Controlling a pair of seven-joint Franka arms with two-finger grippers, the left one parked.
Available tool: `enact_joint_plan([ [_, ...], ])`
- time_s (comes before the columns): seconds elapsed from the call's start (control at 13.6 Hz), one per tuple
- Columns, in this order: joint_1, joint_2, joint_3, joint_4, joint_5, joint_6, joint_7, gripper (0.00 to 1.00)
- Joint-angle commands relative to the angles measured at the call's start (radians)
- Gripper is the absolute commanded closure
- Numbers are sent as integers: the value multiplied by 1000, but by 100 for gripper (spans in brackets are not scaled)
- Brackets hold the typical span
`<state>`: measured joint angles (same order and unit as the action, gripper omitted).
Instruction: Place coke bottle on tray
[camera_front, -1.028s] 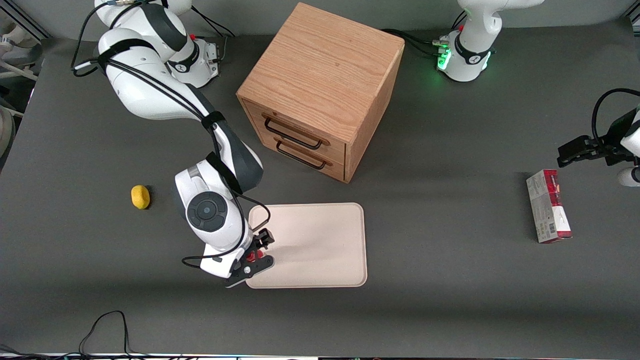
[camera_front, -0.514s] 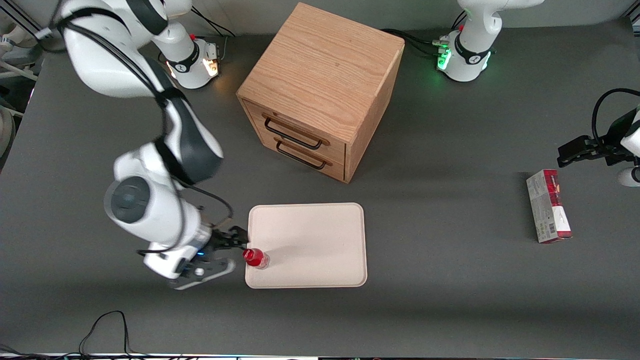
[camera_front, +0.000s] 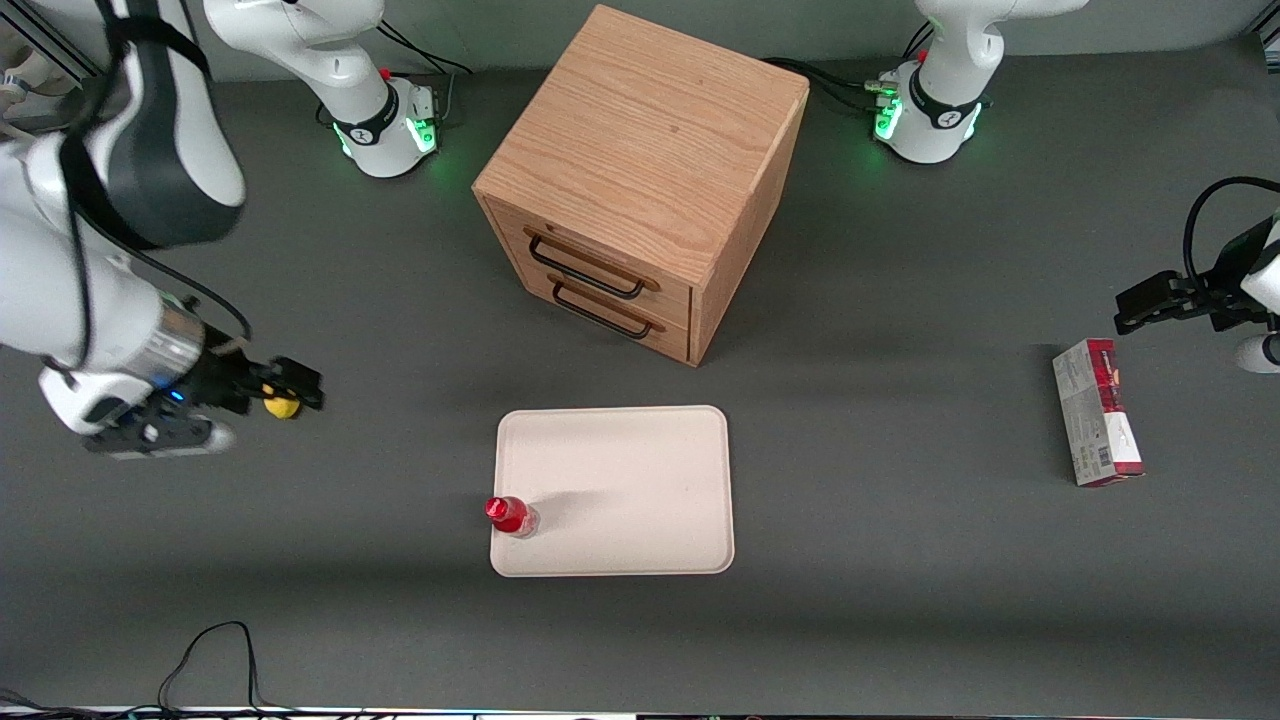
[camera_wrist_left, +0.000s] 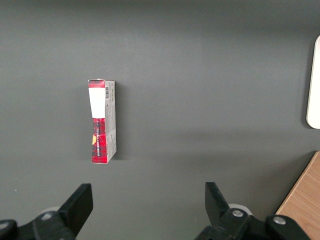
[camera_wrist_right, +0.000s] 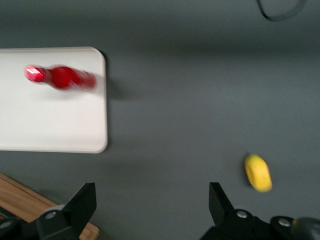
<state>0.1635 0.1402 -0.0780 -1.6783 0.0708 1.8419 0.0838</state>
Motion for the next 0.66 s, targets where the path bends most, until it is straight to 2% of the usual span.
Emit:
enact_joint_plan([
  [0.0, 16, -186, -46, -193, -25, 11, -33, 0],
  [0.22, 16, -249, -42, -161, -112, -104, -22, 0],
  [0.59, 13, -234, -45, -63, -108, -188, -16, 0],
])
